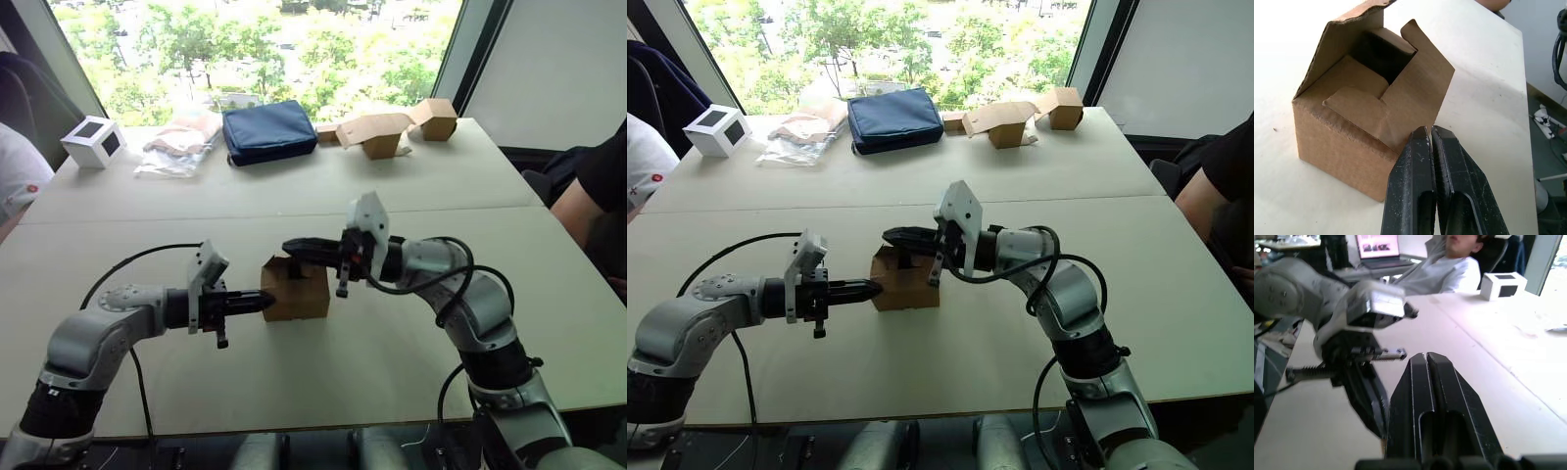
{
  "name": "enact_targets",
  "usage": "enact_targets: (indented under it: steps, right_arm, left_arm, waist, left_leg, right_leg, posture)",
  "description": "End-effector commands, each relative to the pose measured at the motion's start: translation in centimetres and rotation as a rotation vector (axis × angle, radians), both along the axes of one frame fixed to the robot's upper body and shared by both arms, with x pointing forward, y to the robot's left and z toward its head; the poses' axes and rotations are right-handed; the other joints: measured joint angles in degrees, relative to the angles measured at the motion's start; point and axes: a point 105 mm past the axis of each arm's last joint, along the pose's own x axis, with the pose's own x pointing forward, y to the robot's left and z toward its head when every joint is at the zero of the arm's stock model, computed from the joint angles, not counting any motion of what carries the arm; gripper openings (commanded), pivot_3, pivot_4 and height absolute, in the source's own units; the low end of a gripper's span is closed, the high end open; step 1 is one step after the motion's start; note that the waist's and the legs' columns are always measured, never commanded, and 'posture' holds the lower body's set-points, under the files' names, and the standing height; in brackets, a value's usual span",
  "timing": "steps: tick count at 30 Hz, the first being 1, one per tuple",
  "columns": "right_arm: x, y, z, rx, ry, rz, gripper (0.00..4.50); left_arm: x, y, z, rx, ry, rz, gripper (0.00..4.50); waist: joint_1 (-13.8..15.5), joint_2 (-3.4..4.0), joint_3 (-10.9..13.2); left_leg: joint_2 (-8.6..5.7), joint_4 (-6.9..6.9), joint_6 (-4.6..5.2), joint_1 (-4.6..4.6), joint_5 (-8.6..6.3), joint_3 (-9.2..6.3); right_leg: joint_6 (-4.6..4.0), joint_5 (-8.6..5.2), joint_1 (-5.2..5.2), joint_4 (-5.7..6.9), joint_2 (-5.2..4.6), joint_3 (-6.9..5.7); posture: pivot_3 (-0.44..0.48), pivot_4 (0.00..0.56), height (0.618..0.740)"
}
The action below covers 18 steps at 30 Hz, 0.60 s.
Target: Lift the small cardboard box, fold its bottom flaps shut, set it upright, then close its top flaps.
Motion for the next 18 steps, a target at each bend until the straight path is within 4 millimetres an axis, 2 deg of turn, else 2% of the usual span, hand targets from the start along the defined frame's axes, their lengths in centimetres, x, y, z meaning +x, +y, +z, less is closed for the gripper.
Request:
enact_targets:
  steps: [1, 6, 9, 13, 18]
  right_arm:
    - [3.1, 0.0, 0.5, -0.067, -0.085, -0.187, 0.0]
    - [3.8, 0.6, -2.4, -0.242, -0.127, -0.19, 0.0]
    - [2.6, 0.8, -4.2, -0.302, -0.092, -0.13, 0.0]
    - [1.5, 0.7, -5.0, -0.316, -0.061, -0.092, 0.0]
    - [1.1, 0.6, -5.5, -0.323, -0.048, -0.092, 0.0]
  left_arm:
    - [-0.2, -0.4, 0.3, -0.007, -0.016, -0.013, 0.11]
    - [-0.2, -0.4, 0.3, -0.008, -0.016, -0.009, 0.11]
    - [-0.1, -0.3, 0.2, -0.008, -0.016, 0.001, 0.11]
    - [-0.1, -0.1, 0.2, -0.008, -0.017, 0.011, 0.11]
    - [-0.2, 0.2, 0.7, -0.02, -0.02, 0.019, 0.11]
  waist:
    - [-0.1, 0.0, 0.0]
    - [-0.1, -0.01, 0.0]
    - [-0.1, -0.01, 0.0]
    - [-0.1, -0.01, 0.0]
    - [-0.1, -0.01, 0.0]
  left_leg:
    - [0.0, -0.06, -0.04, 0.0, 0.02, 0.01]
    - [-0.03, -0.27, -0.19, -0.01, 0.12, 0.06]
    - [-0.03, -0.28, -0.36, -0.02, 0.23, 0.1]
    - [-0.02, -0.27, -0.14, -0.02, 0.11, 0.09]
    - [-0.02, -0.28, -0.15, -0.01, 0.11, 0.08]
  right_leg:
    - [0.0, 0.0, -0.04, 0.0, 0.0, 0.01]
    - [-0.03, 0.01, -0.18, -0.01, 0.05, 0.05]
    - [-0.03, 0.01, -0.2, 0.0, 0.07, 0.08]
    - [-0.03, 0.01, -0.18, 0.0, 0.08, 0.08]
    - [-0.03, 0.01, -0.18, 0.0, 0.08, 0.07]
  posture:
    - [0.0, 0.15, 0.74]
    - [0.0, 0.15, 0.74]
    - [0.0, 0.15, 0.74]
    - [0.0, 0.15, 0.74]
    - [0.0, 0.15, 0.74]
